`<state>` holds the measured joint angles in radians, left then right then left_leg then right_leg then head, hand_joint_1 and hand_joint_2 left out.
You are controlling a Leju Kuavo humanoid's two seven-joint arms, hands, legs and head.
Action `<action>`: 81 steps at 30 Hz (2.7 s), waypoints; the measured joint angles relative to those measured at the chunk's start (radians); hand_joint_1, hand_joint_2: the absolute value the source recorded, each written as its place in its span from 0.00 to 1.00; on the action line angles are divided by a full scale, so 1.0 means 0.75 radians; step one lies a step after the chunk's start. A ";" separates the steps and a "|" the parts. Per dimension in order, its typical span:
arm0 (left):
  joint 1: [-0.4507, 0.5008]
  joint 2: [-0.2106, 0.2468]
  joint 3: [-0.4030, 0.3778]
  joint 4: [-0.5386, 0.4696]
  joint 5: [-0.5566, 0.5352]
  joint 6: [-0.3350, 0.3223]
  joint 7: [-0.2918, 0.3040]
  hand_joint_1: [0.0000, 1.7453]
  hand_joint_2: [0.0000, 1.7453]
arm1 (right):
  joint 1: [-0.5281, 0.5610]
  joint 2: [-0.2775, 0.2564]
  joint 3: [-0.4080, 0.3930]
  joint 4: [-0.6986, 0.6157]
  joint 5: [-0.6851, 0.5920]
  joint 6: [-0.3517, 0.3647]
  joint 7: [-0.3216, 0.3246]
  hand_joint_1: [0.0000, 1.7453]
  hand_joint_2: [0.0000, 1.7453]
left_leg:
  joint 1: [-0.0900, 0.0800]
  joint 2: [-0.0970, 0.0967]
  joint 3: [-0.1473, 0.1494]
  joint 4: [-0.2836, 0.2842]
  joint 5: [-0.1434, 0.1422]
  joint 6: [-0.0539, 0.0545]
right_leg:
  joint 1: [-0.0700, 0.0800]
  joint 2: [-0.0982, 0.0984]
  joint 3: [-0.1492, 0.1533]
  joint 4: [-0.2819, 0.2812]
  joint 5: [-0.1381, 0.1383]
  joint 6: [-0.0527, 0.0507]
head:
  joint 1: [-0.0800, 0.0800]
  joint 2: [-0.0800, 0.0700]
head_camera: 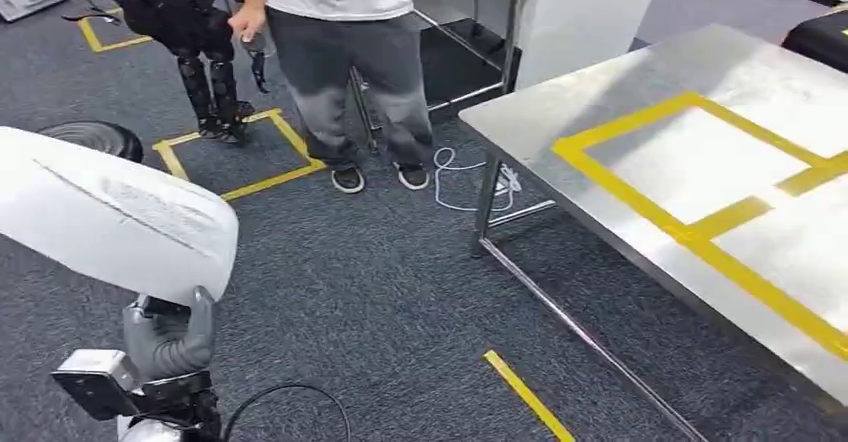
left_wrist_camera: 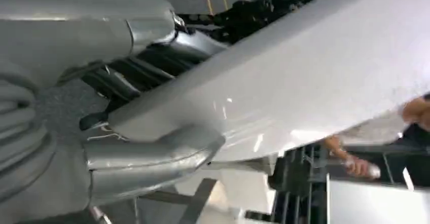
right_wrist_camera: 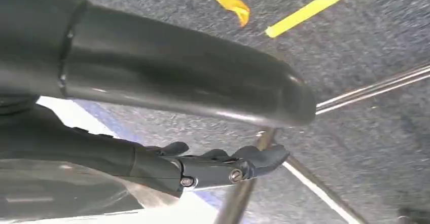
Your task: Take the parts from the cabinet and place them on the table.
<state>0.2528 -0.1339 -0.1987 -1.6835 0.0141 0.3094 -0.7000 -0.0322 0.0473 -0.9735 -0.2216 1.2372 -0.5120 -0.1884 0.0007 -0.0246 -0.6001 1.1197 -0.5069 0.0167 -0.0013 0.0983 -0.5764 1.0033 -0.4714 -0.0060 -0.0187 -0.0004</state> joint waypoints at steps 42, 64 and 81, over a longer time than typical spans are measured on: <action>0.120 -0.079 0.272 -0.161 -0.128 -0.135 -0.003 1.00 1.00 | -0.065 0.219 -0.176 0.012 -0.243 0.074 -0.120 0.00 0.00 | 0.004 0.042 0.080 -0.181 0.032 0.030 | -0.004 -0.116 -0.153 0.291 -0.180 0.057 | 0.024 0.000; 0.075 -0.074 0.220 -0.124 -0.051 -0.047 -0.003 1.00 1.00 | -0.056 0.190 -0.174 0.012 -0.190 0.089 -0.092 0.00 0.00 | 0.021 -0.090 0.071 -0.111 0.019 -0.019 | -0.015 0.012 0.020 -0.003 -0.012 0.017 | 0.011 0.000; 0.075 -0.077 0.188 -0.124 -0.042 -0.063 -0.003 1.00 1.00 | -0.071 0.166 -0.180 0.009 -0.231 0.116 -0.186 0.00 0.00 | -0.001 0.178 0.086 -0.151 0.005 -0.010 | 0.000 -0.224 0.020 -0.005 -0.025 0.045 | 0.019 0.000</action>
<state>0.3088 -0.1919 -0.0576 -1.7762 -0.0176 0.2621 -0.7019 -0.0857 0.1720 -1.1082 -0.2152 1.0636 -0.4250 -0.3281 0.0000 0.1090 -0.5357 1.0064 -0.5030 0.0092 -0.0015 -0.0698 -0.5617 0.9996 -0.4900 0.0279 -0.0042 -0.0004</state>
